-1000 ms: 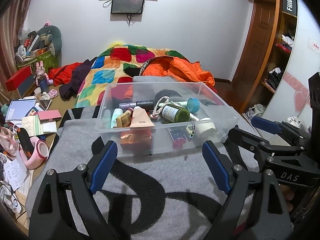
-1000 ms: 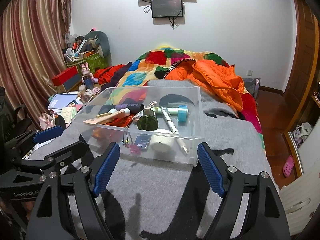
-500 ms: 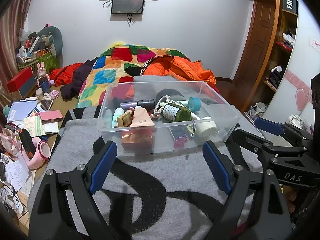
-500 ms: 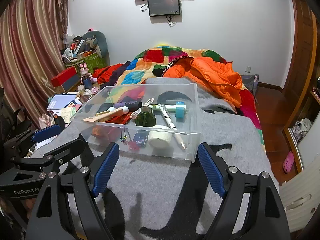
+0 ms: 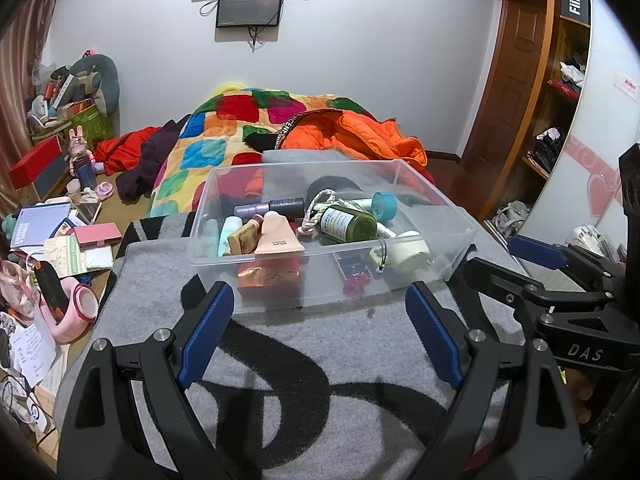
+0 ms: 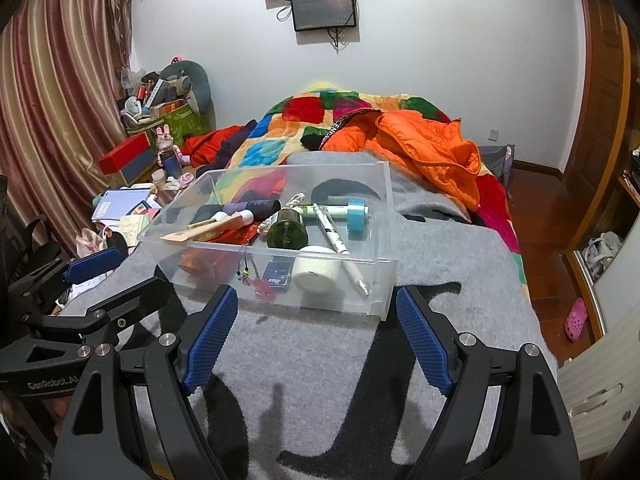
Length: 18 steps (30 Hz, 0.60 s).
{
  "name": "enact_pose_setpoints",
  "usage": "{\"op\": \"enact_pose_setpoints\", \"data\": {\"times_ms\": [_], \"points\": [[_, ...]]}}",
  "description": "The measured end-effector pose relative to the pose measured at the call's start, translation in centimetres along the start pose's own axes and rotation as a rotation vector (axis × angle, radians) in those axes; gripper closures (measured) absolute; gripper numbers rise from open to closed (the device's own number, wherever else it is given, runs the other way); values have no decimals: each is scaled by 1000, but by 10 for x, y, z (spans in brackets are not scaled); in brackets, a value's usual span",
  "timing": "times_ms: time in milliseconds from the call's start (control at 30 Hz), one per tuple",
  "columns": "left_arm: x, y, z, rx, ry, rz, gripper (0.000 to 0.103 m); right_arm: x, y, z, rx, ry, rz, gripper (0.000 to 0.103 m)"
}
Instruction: Organize objects
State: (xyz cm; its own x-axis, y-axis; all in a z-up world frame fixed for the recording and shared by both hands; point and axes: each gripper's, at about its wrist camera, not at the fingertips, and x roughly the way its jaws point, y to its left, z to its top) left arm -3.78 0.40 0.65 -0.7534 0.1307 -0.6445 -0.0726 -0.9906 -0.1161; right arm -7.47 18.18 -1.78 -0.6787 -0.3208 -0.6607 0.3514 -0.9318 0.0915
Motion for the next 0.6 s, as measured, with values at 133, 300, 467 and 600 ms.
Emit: {"op": "enact_pose_setpoints", "data": {"times_ms": [133,300,467,600], "points": [[0,0,1,4,-3,2,15,0,1,1,-2,-2,0,24],[2,2,1,-10,1,3,15,2,2,2,-5,4,3,24],[3,3,0,-14,10,5,14,3,2,1,-1,12,6,23],[4,2,0,-12,11,6,12,4,2,1,-1,13,7,23]]}}
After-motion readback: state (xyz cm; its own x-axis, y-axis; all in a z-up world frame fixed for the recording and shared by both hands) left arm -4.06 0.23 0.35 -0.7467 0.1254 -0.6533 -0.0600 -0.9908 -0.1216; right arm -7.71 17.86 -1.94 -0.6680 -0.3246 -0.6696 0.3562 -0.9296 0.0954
